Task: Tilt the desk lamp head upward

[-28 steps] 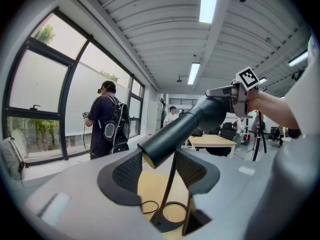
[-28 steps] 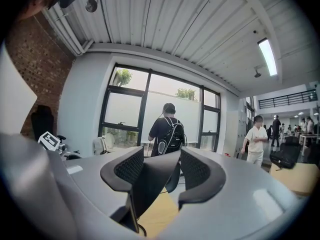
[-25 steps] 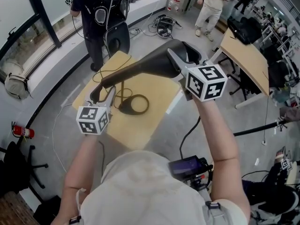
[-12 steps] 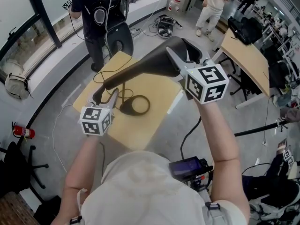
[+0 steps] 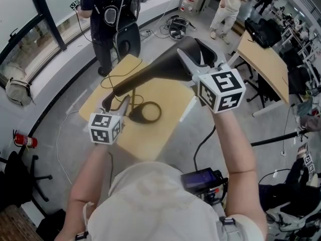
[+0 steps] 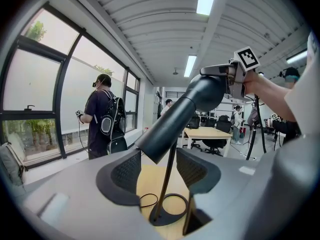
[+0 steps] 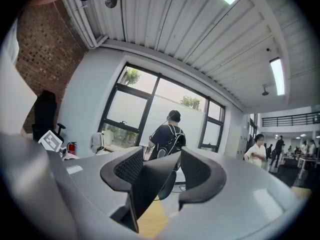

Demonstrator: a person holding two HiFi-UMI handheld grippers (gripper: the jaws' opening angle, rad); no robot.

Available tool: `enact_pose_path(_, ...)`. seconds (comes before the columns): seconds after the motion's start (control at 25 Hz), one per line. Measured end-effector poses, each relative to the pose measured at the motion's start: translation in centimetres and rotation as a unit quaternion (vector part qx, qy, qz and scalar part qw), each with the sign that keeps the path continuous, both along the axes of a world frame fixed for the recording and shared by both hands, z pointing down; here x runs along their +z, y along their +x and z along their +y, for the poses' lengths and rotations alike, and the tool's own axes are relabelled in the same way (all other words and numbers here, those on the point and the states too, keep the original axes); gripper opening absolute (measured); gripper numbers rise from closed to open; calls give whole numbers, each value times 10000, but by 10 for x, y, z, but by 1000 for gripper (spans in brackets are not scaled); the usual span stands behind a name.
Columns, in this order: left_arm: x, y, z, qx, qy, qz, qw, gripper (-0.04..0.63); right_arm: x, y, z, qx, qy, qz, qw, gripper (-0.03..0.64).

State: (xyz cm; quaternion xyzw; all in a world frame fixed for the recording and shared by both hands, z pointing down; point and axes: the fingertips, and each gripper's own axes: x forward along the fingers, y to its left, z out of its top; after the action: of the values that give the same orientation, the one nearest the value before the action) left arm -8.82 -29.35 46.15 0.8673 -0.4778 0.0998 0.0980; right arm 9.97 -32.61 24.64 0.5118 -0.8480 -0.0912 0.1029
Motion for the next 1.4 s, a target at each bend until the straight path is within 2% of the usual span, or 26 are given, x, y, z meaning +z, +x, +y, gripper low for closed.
enact_pose_path(0.4,7,-7,0,55,-112,-15,9999,199,-7,-22,4,2,137,164,9998,241)
enact_pose_path(1.4,25,13,-7,303,-364,-299,9984,215,-25,-41,7,-28,494,515,9974,242)
